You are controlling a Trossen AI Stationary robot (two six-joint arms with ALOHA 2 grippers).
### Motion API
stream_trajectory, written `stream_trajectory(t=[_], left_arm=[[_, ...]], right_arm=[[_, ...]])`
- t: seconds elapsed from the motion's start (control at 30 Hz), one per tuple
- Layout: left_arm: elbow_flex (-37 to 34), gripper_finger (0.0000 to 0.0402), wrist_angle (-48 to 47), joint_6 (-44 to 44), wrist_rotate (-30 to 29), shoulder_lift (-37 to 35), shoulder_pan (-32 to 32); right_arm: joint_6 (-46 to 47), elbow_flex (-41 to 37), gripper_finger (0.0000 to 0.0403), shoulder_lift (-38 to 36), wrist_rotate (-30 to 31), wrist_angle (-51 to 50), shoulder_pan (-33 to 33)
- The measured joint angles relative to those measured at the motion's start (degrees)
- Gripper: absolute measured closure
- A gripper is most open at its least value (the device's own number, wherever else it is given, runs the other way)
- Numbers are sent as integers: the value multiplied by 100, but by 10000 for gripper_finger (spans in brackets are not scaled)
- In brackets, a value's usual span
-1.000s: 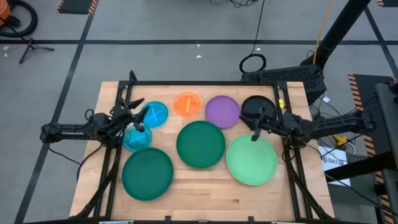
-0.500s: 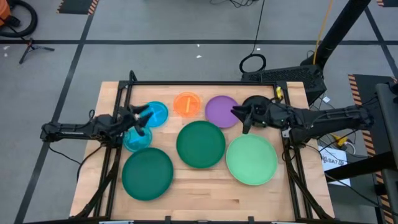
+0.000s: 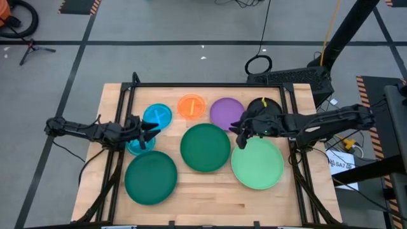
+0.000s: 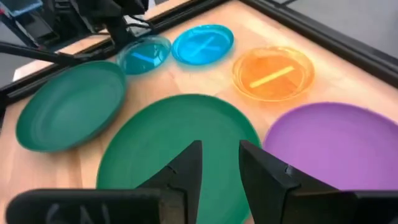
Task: Stack plastic plates
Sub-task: Stack the right dark green plate on top of the light green plate
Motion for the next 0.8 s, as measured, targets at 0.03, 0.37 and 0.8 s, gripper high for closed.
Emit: stream_trajectory(t=[0.03,0.37,0.8], left_arm=[[0,188,-1,13,-38,0,-23],[0,188,385,418,-826,0,-50],[0,188,757,1978,-425,-2,-50]], right_arm=[[37,0,305,29,0,-31,-2],[87,0,305,284,13,-81,-7],[932,-2,305,1060,148,142,-11]])
